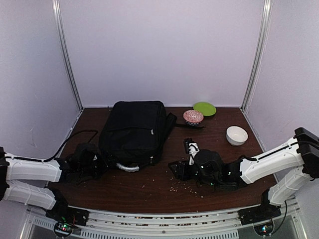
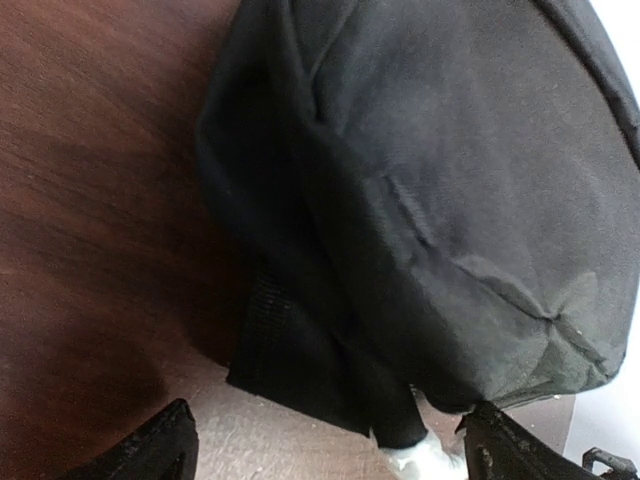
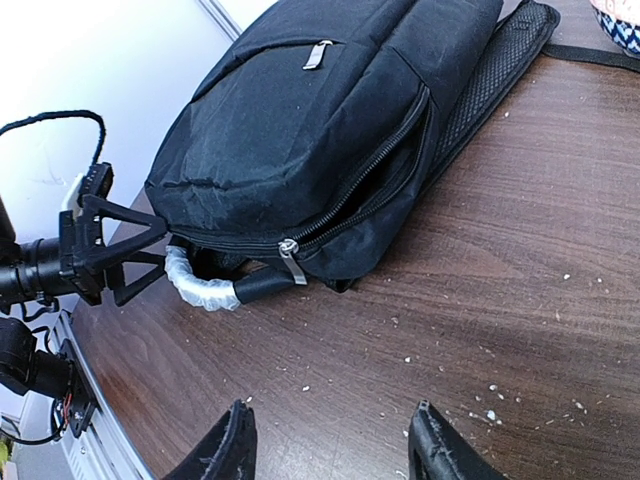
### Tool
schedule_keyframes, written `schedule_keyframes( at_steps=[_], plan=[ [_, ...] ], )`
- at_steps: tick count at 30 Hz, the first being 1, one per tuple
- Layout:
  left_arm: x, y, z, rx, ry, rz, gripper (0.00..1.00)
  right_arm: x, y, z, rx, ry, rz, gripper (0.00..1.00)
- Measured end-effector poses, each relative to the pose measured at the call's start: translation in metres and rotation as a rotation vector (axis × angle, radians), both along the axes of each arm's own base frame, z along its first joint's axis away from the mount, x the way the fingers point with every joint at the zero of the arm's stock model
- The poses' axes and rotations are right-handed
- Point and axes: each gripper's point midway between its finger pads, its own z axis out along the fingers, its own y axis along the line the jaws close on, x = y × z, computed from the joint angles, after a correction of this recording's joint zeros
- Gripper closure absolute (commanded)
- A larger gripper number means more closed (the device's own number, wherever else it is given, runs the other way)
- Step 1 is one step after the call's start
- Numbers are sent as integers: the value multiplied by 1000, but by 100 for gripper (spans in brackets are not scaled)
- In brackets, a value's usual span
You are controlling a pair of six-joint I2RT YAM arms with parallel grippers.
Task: Pack the student bag
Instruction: Zip the student bag at the center of the board.
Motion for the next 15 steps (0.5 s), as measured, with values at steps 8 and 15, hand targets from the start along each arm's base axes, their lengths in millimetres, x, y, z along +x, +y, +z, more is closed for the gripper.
schedule_keyframes(
  at_steps=[8,15],
  plan=[
    [18,-13,3,-68,-43,14,70,-3,-4,-8,-14,25,-1,51],
    [25,-1,7,-127,-89,25,100,-6,-4,-13,-33,36,10,46]
  ],
)
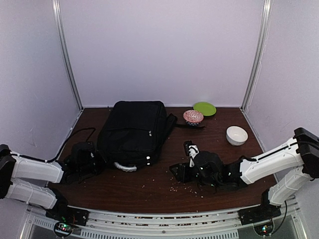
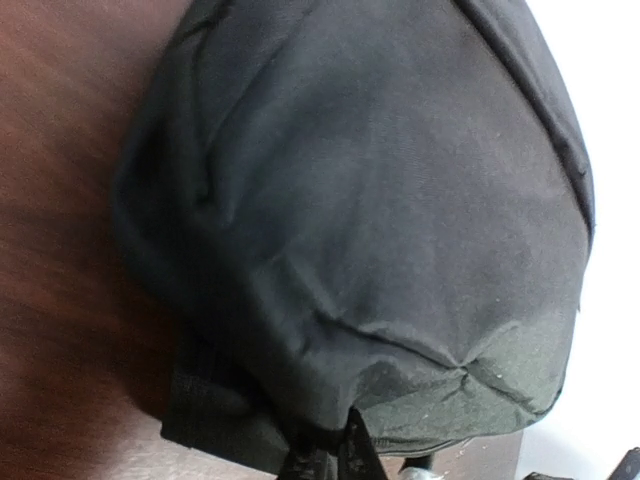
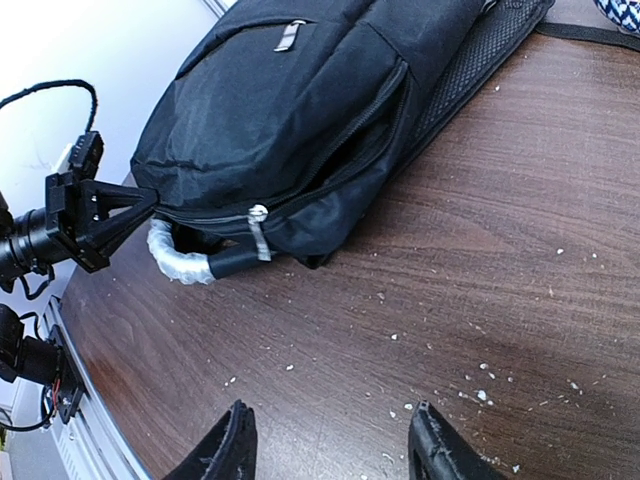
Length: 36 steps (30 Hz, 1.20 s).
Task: Pack the student bag
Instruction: Zip the student bag at the center of the board.
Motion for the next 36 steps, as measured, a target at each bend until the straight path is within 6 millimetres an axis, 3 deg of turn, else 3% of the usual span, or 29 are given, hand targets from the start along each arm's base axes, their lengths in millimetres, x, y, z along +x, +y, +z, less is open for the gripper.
schedule_keyframes(
  at_steps=[3,7,14,19,22,29,36],
  plan=[
    [-1,11,6,-6,-28,20,100,-2,5,-5,-17,2,12,41],
    [-5,19,16,9,-59,24,100,-3,29,-12,-45,7,39,35],
    [-10,21,21,26,-75,7,100,7,89,4,-33,-17,64,43],
    [-13,19,19,26,-77,-16,100,19,118,7,-49,-17,46,46],
    [-14,16,18,30,-79,-32,100,23,123,-5,-88,2,27,45],
    [-15,13,15,40,-79,-57,100,33,115,-42,-201,58,-40,47],
    [-17,11,16,36,-88,-72,100,48,124,-35,-207,57,-76,49]
  ],
)
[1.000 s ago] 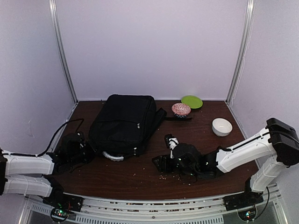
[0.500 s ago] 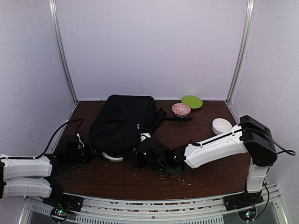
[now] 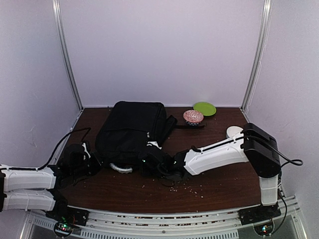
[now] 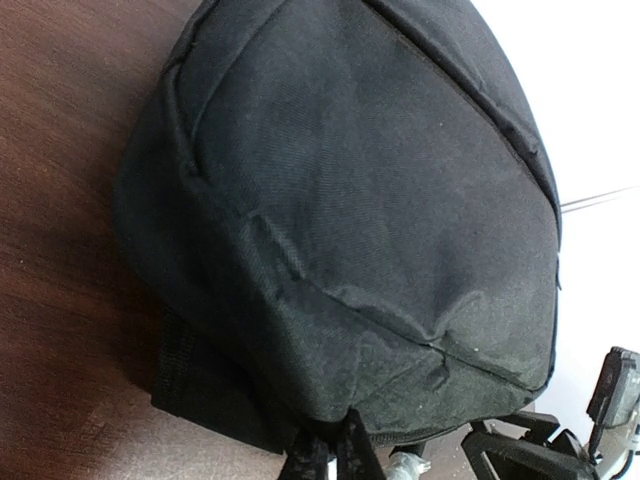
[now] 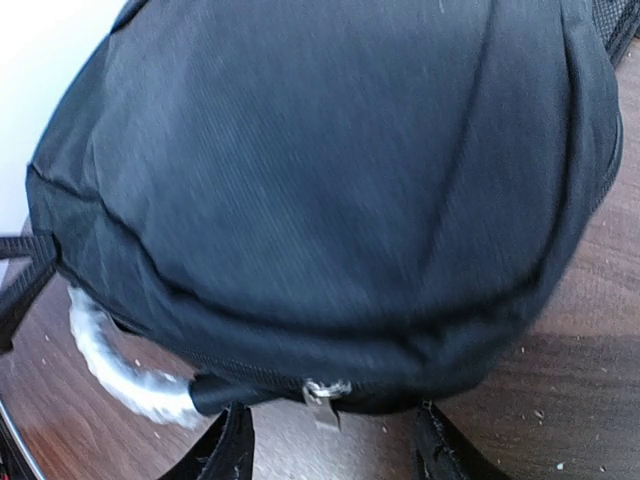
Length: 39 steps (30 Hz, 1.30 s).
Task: Pack the student bag
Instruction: Zip the student bag at the center of the board.
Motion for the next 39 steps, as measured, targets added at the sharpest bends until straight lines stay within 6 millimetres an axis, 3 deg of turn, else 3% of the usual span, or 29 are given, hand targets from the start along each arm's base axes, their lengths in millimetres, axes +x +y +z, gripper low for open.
schedule_keyframes(
  at_steps=[4,9,15,19,21,30,34,39],
  plan=[
    [-2,1,2,-8,-11,-4,100,8,-2,3,12,5,-32,58],
    [-6,1,4,-15,-25,-10,100,17,-15,-5,-1,16,-68,59],
    [-10,3,5,-8,-32,-17,100,6,-64,-28,-79,32,-91,57],
    [-11,5,6,-1,-35,-16,100,0,-79,-19,-73,20,-63,53],
    [-12,6,6,2,-34,-16,100,-2,-73,-10,-35,7,-16,53],
    [-13,6,5,9,-32,-18,100,-15,-12,30,213,-8,197,62],
    [-13,7,5,10,-30,-18,100,-14,6,26,244,10,223,66],
    [-14,7,4,12,-27,-18,100,-12,9,12,219,31,212,67]
  ],
)
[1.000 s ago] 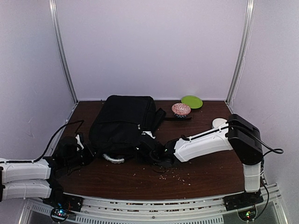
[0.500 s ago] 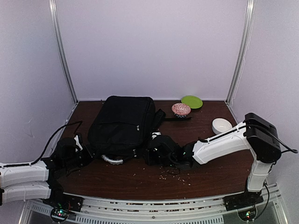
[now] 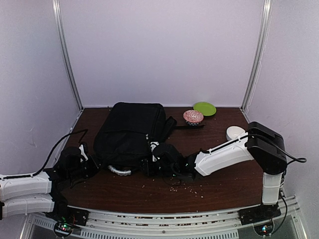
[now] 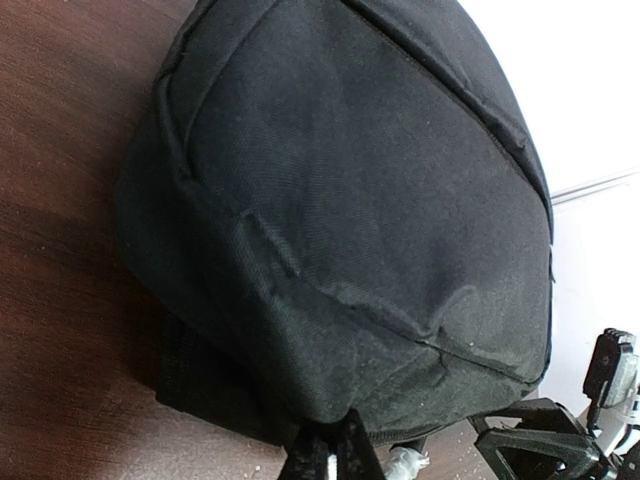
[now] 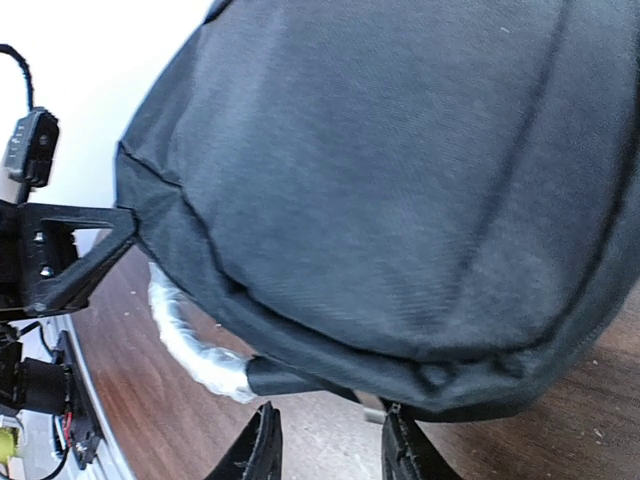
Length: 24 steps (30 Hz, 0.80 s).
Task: Pack the student bag
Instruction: Zip the student bag at the center of the board.
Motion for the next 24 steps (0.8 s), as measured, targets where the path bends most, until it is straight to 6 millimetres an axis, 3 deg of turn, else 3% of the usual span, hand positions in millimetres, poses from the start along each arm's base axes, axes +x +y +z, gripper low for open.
schedule_keyframes(
  at_steps=[11,24],
  plan=[
    [-1,0,1,4,-4,-3,100,13,2,-6,-58,-16,-51,68],
    [-1,1,2,4,-6,-4,100,16,0,-13,-96,-21,-68,80]
  ],
)
